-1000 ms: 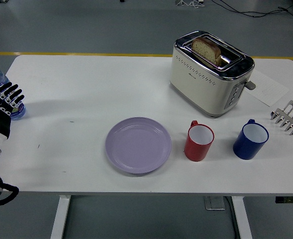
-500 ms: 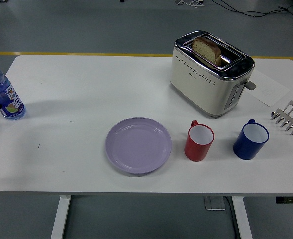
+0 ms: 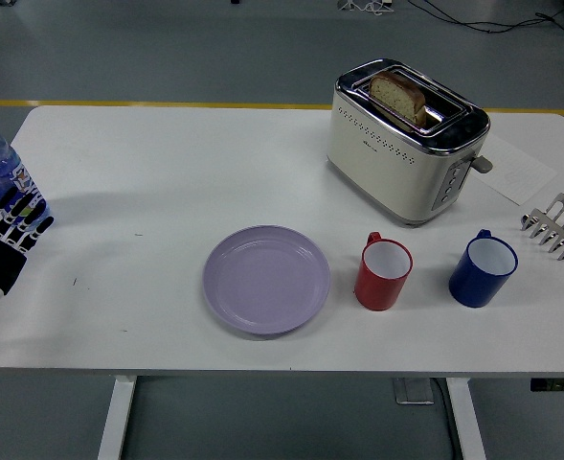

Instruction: Push plate across desktop

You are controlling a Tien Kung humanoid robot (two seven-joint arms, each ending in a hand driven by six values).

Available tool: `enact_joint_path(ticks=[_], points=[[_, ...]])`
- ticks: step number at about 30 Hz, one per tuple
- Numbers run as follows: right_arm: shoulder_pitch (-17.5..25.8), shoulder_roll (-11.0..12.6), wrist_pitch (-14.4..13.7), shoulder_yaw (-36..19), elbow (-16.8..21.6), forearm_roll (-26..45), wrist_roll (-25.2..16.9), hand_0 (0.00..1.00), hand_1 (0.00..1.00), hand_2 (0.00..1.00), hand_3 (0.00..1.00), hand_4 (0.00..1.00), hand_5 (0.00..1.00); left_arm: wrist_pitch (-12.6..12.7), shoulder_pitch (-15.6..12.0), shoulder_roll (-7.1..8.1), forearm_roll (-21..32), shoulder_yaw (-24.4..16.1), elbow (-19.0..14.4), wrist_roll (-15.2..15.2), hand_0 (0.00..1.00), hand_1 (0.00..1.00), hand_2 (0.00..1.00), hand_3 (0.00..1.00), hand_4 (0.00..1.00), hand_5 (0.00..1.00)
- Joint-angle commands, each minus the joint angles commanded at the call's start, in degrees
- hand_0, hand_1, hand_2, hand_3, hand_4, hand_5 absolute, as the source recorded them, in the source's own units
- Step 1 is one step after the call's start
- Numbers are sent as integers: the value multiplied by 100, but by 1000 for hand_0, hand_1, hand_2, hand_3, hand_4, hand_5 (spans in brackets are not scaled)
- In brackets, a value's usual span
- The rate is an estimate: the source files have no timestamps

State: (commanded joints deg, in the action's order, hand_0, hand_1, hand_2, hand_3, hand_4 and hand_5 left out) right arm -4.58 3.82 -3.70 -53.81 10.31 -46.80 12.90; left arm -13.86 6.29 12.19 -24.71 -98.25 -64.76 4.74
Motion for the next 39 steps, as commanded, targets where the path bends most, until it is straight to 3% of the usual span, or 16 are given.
enact_joint_path(ticks=[15, 39], points=[[-51, -8, 6, -73, 0, -156, 41, 631, 584, 670, 609, 463, 358, 29, 48, -44, -14, -92, 17, -39, 572, 677, 684, 653, 519, 998], [-108, 12, -11, -72, 0, -169, 7, 627, 579, 666, 608, 461, 355, 286, 55, -142, -52, -179, 27, -210, 593, 669, 674, 654, 519, 998]])
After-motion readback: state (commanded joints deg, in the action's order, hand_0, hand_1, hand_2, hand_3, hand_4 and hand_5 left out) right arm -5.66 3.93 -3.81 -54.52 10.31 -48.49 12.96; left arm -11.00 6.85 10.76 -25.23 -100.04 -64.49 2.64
